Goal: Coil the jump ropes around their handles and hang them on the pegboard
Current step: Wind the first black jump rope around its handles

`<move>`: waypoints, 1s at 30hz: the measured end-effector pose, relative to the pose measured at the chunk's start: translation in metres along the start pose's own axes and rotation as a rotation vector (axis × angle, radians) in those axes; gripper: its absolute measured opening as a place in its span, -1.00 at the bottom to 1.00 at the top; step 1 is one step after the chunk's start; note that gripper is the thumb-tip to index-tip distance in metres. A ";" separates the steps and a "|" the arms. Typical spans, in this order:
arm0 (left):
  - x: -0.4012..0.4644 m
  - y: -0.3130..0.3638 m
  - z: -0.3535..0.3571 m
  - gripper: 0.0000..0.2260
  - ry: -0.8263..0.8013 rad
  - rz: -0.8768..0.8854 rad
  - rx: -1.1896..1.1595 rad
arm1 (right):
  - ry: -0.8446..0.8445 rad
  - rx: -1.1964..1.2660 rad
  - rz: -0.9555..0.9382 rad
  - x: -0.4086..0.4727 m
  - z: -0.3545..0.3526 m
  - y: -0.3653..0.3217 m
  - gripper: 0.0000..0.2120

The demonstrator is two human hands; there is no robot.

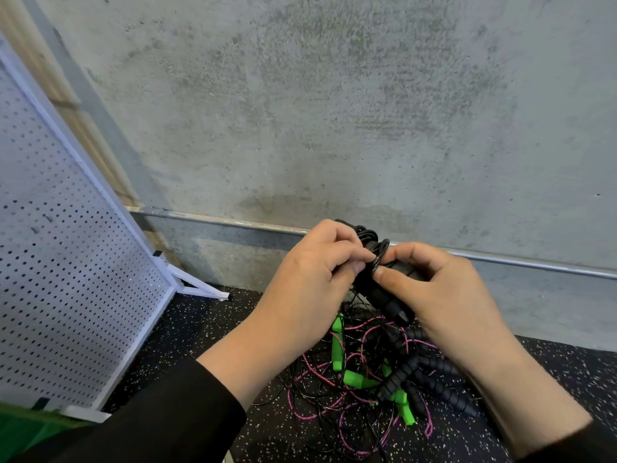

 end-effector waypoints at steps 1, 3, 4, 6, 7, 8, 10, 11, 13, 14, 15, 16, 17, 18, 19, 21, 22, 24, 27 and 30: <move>0.000 0.000 0.001 -0.86 -0.012 0.011 0.004 | -0.006 -0.036 -0.001 0.000 -0.001 0.001 -0.90; -0.002 0.002 0.002 -0.84 -0.030 0.059 0.025 | -0.019 -0.136 -0.010 0.001 -0.001 0.004 -0.87; -0.003 0.004 0.003 -0.82 -0.025 0.075 0.037 | -0.023 -0.183 -0.013 0.002 -0.001 0.005 -0.86; -0.006 0.009 -0.002 -0.81 0.055 0.068 0.042 | -0.015 -0.236 -0.021 0.004 -0.003 0.005 -0.87; -0.007 0.011 -0.006 -0.81 0.123 0.053 0.032 | -0.006 -0.241 -0.023 0.005 -0.003 0.003 -0.87; -0.009 0.013 -0.011 -0.81 0.190 0.042 0.021 | -0.001 -0.232 -0.022 0.005 -0.004 0.001 -0.87; -0.009 0.016 -0.018 -0.78 0.276 0.052 0.026 | 0.006 -0.186 -0.003 0.004 -0.004 0.000 -0.87; -0.009 0.016 -0.020 -0.75 0.280 0.065 0.042 | 0.008 -0.171 0.008 0.003 -0.003 0.000 -0.86; -0.006 0.013 -0.015 -0.65 0.182 0.067 0.099 | 0.004 -0.179 0.017 0.002 -0.001 0.003 -0.85; -0.006 0.011 -0.009 -0.59 0.107 0.055 0.141 | 0.000 -0.186 0.022 0.002 -0.001 0.004 -0.85; -0.006 0.008 -0.003 -0.56 0.043 0.042 0.181 | -0.007 -0.189 0.025 0.001 -0.001 0.004 -0.84; -0.007 0.006 0.002 -0.55 0.002 0.032 0.209 | -0.018 -0.183 0.033 0.001 -0.001 0.004 -0.84; -0.006 0.004 0.004 -0.55 -0.024 0.032 0.231 | -0.028 -0.169 0.045 0.001 -0.001 0.004 -0.84; -0.006 0.002 0.006 -0.56 -0.038 0.045 0.251 | -0.037 -0.149 0.057 0.000 -0.001 0.004 -0.84; -0.005 0.000 0.006 -0.58 -0.039 0.061 0.264 | -0.045 -0.136 0.064 -0.001 -0.001 0.003 -0.84; -0.003 -0.003 0.005 -0.65 -0.012 0.068 0.255 | -0.060 -0.154 0.058 -0.001 -0.001 0.002 -0.83; -0.002 -0.004 0.005 -0.68 0.003 0.067 0.248 | -0.068 -0.165 0.055 -0.001 0.000 0.002 -0.82; -0.001 -0.004 0.005 -0.72 0.025 0.057 0.244 | -0.078 -0.183 0.054 -0.002 0.002 0.003 -0.83; 0.000 -0.006 0.002 -0.74 0.037 -0.012 0.151 | -0.078 -0.200 0.040 -0.001 0.002 0.003 -0.87; 0.002 -0.006 -0.001 -0.78 0.045 -0.043 0.051 | -0.059 -0.206 0.015 0.000 -0.001 0.003 -0.86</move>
Point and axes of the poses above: each hand's wrist, its own x-axis towards the middle knuckle, its own z-axis out of the palm, y = z × x, the point moved 5 cm from there along x, towards the middle knuckle, and after that the axes turned 6 degrees about -z, right-handed, at the moved point
